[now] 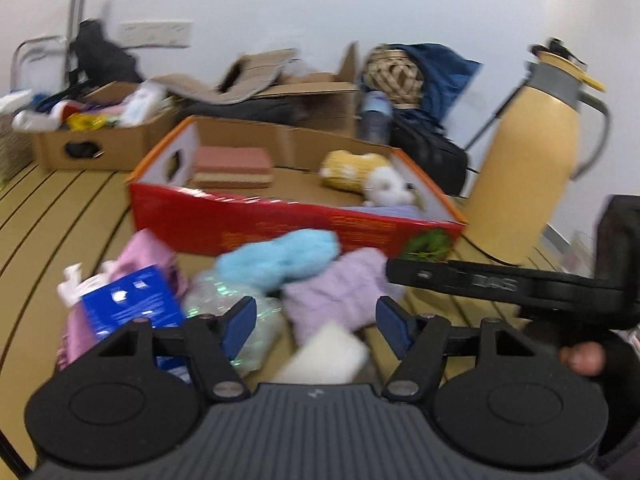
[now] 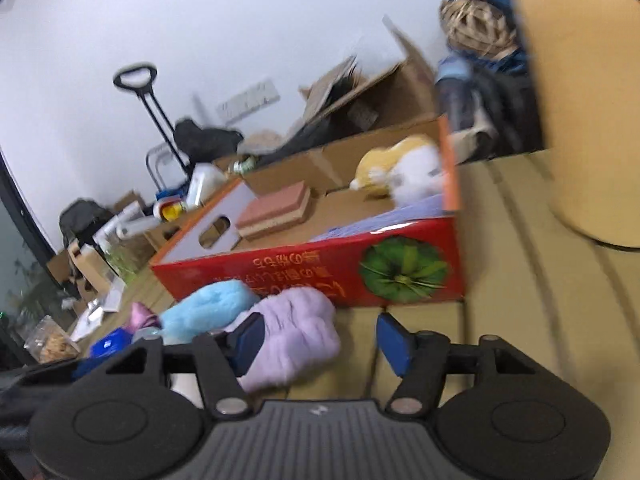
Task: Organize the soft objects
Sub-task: 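Reach the right gripper to the pink fluffy scrunchie and grasp it, then carry the lilac fluffy scrunchie with the right gripper over the box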
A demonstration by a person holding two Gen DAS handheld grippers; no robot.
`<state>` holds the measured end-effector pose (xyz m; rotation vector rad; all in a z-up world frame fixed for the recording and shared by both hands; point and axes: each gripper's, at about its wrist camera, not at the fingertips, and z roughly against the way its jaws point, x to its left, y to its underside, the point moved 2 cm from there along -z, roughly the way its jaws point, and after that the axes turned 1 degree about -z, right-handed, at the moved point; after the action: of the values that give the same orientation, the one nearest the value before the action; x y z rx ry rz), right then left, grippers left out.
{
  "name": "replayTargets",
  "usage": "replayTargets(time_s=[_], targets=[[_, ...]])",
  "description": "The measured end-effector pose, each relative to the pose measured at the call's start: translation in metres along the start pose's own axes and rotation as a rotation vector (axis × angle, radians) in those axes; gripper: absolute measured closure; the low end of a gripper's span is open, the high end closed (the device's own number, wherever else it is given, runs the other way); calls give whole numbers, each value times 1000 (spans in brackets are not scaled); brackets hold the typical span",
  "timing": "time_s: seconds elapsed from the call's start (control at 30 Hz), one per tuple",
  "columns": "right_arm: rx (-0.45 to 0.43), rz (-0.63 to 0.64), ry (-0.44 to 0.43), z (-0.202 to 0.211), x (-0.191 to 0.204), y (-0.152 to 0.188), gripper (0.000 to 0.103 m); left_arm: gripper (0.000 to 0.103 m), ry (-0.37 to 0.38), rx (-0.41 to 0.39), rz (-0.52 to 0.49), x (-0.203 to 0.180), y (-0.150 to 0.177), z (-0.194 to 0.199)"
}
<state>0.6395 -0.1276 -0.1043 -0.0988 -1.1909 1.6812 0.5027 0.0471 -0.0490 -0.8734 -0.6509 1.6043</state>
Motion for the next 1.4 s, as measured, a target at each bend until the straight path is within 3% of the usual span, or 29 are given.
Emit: replayTargets(time_s=[0.03, 0.1, 0.17, 0.3, 0.37, 0.43, 0.53, 0.63, 0.67, 0.73, 0.77, 0.83, 0.9, 1.07, 1.17, 1.27, 1.4], targets=[[30, -3, -30, -16, 2, -2, 44, 35, -8, -5, 11, 4, -1, 1], [49, -27, -48, -29, 4, 3, 74, 35, -19, -22, 13, 7, -3, 3], [37, -10, -47, -20, 9, 9, 84, 35, -10, -27, 16, 5, -3, 6], [-54, -42, 67, 43, 2, 20, 84, 35, 113, -12, -7, -22, 4, 19], [-96, -105, 141, 82, -11, 38, 84, 34, 238, 1, -44, -43, 10, 31], [-124, -203, 163, 118, -25, 64, 83, 34, 308, 25, -89, -63, 21, 34], [-137, -334, 154, 149, -37, 99, 83, 34, 311, 109, -143, -84, 44, 20], [-140, -321, 207, 161, -31, 114, 83, 34, 342, 173, -134, -90, 60, 7], [-139, -311, 215, 163, -29, 116, 83, 36, 354, 183, -127, -92, 63, 4], [-138, -311, 215, 162, -29, 116, 83, 65, 385, 210, -125, -95, 67, -2], [-139, -313, 216, 162, -30, 116, 83, 67, 384, 219, -122, -95, 70, -3], [-140, -309, 218, 162, -27, 115, 83, 82, 386, 197, -123, -94, 70, 2], [-146, -304, 209, 170, -27, 115, 83, 84, 407, 178, -107, -88, 63, 7], [-175, -243, 113, 154, 0, 65, 83, 85, 419, 33, -70, -54, 9, 34], [-186, -201, -2, 119, 25, 9, 83, 85, 362, -39, -38, -13, -45, 33], [-144, -177, -57, 60, 43, -44, 83, 85, 303, -23, 6, 33, -97, 3], [-48, -157, 0, -32, 60, -81, 82, 84, 240, 93, 82, 87, -131, -61]])
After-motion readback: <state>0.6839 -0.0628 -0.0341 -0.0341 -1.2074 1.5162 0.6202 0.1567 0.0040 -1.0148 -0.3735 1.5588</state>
